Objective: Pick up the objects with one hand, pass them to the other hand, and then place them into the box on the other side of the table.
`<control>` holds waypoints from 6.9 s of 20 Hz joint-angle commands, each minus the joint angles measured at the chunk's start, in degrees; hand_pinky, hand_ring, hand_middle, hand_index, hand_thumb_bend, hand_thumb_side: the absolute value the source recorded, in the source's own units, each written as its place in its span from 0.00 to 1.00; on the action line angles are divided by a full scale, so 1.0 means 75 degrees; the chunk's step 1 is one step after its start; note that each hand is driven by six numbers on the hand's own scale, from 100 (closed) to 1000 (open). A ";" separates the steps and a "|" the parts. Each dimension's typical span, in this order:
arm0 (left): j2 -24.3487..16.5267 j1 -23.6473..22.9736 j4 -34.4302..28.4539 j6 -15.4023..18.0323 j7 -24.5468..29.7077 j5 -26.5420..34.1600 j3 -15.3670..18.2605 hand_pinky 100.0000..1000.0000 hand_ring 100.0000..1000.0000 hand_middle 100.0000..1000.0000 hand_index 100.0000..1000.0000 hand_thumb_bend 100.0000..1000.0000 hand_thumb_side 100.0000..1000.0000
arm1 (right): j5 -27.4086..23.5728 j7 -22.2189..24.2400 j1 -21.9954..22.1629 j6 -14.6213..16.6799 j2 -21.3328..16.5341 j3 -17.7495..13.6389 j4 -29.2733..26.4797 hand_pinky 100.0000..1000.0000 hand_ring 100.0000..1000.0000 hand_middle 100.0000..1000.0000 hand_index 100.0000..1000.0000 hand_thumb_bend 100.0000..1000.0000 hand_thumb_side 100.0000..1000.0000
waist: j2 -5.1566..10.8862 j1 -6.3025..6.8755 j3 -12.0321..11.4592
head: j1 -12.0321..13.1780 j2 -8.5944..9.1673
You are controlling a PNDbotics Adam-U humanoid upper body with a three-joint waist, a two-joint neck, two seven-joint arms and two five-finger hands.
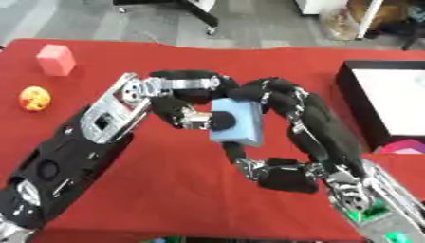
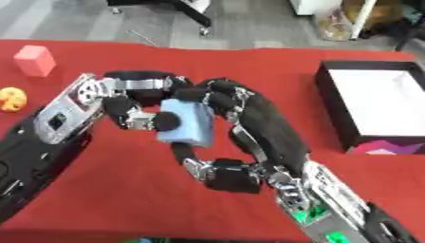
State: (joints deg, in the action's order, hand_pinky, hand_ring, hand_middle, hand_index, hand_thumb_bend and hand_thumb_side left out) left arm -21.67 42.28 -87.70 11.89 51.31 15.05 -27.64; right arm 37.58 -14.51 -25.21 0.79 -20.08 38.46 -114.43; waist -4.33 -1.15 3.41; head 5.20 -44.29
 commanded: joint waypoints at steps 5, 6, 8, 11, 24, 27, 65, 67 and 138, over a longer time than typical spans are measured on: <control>-0.0132 0.0102 -0.0142 0.0416 0.0087 -0.0302 0.0215 0.75 0.73 0.67 0.81 0.00 1.00 | 0.0213 -0.0445 -0.0091 -0.0024 -0.0304 -0.0155 -0.0022 0.44 0.64 0.33 0.55 0.00 0.06 | 0.0105 0.0015 -0.0009 | -0.0065 0.0022; -0.0140 0.0089 -0.0127 0.0514 0.0087 -0.0367 0.0292 0.76 0.75 0.71 0.84 0.00 1.00 | 0.0189 -0.0439 -0.0105 0.0031 -0.0389 -0.0159 -0.0022 0.44 0.64 0.33 0.55 0.00 0.05 | 0.0107 0.0010 -0.0013 | -0.0090 0.0022; -0.0160 0.0081 -0.0069 0.0696 0.0087 -0.0493 0.0446 0.79 0.80 0.77 0.88 0.03 1.00 | 0.0065 -0.0429 -0.0147 0.0155 -0.0594 -0.0188 -0.0022 0.44 0.64 0.33 0.55 0.00 0.05 | 0.0113 0.0001 -0.0018 | -0.0140 0.0022; -0.0151 0.0058 0.0089 0.0839 0.0087 -0.0594 0.0766 0.79 0.82 0.81 0.90 0.06 1.00 | -0.0226 -0.0418 -0.0264 0.0346 -0.0960 -0.0345 -0.0022 0.45 0.64 0.33 0.54 0.00 0.04 | 0.0125 -0.0022 -0.0023 | -0.0276 0.0022; -0.0302 -0.0753 -0.0341 0.0195 -0.0817 0.0048 0.3902 0.76 0.78 0.76 0.85 0.00 0.91 | -0.1245 -0.1083 0.0421 -0.0439 -0.3353 -0.2572 -0.0022 0.45 0.64 0.33 0.55 0.00 0.03 | 0.0083 -0.0079 -0.0216 | -0.1362 0.0022; -0.0313 -0.1210 -0.0904 -0.0036 -0.1386 0.0324 0.4315 0.75 0.77 0.75 0.85 0.00 0.88 | -0.1862 -0.1454 0.0836 -0.1943 -0.3792 -0.2990 -0.0022 0.43 0.66 0.34 0.57 0.01 0.03 | 0.0067 -0.0065 -0.0322 | -0.1644 0.0022; 0.0410 -0.2920 -0.3171 -0.0903 -0.2865 0.0114 0.5680 0.74 0.76 0.72 0.84 0.00 0.78 | -0.3149 -0.3678 0.0241 -0.4061 -0.3435 -0.3992 0.2949 0.67 0.93 0.86 1.00 0.20 0.33 | 0.0079 0.0105 -0.1169 | -0.2427 0.0022; 0.0315 -0.2974 -0.3047 -0.0907 -0.3113 -0.0126 0.5868 0.73 0.75 0.72 0.83 0.00 0.77 | -0.2749 -0.4103 0.0775 -0.3965 -0.2895 -0.4049 0.1385 0.66 0.92 0.84 1.00 0.16 0.32 | 0.0081 0.0100 -0.1085 | -0.2118 0.0022; -0.2591 0.0133 0.7293 0.0486 -0.8413 -1.0467 0.5195 0.51 0.30 0.23 0.38 0.00 0.10 | -0.0213 -0.3094 0.1226 -0.1510 0.0820 -0.1851 -0.0022 0.60 0.84 0.74 0.97 0.00 0.37 | -0.0243 0.0272 0.0203 | 0.2831 0.0022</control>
State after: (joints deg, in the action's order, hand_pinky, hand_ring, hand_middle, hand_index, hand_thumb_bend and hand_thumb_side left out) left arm -38.31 42.49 -30.72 14.73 -12.17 -64.74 10.69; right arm 35.59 -37.62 -15.46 -10.37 -13.56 24.77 -113.37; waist -7.04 0.61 4.97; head 26.55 -44.27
